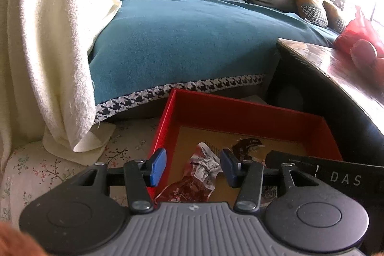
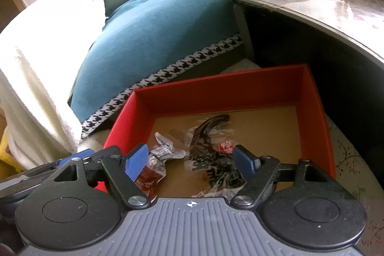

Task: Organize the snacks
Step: 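Lower and open left gripper in the red box while right gripper releases duck bag there, then lift both grippers out of the red box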

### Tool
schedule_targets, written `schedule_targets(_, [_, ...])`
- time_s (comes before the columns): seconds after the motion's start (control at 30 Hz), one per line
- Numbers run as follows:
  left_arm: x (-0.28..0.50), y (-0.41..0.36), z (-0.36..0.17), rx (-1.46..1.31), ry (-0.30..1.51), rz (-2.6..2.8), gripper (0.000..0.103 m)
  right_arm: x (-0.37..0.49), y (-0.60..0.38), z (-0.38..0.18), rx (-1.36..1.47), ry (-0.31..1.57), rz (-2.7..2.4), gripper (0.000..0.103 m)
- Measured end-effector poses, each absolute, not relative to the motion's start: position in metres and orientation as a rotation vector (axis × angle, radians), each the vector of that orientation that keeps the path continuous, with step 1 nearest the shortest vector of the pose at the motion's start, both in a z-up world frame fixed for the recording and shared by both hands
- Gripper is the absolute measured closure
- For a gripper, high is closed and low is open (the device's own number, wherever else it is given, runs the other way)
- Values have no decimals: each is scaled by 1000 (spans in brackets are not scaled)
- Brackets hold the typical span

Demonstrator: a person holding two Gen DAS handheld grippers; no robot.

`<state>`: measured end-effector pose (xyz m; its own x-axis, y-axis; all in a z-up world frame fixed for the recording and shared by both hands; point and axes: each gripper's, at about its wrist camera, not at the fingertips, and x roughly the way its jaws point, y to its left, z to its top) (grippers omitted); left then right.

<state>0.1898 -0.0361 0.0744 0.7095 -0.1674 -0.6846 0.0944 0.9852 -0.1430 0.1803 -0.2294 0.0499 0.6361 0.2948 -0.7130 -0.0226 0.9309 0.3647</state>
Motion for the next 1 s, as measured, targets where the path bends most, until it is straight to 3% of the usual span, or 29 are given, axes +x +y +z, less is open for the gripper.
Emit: schedule_targets(1.0, [112, -20, 76, -80, 809, -176, 60, 93, -226, 65, 357, 889, 202, 17])
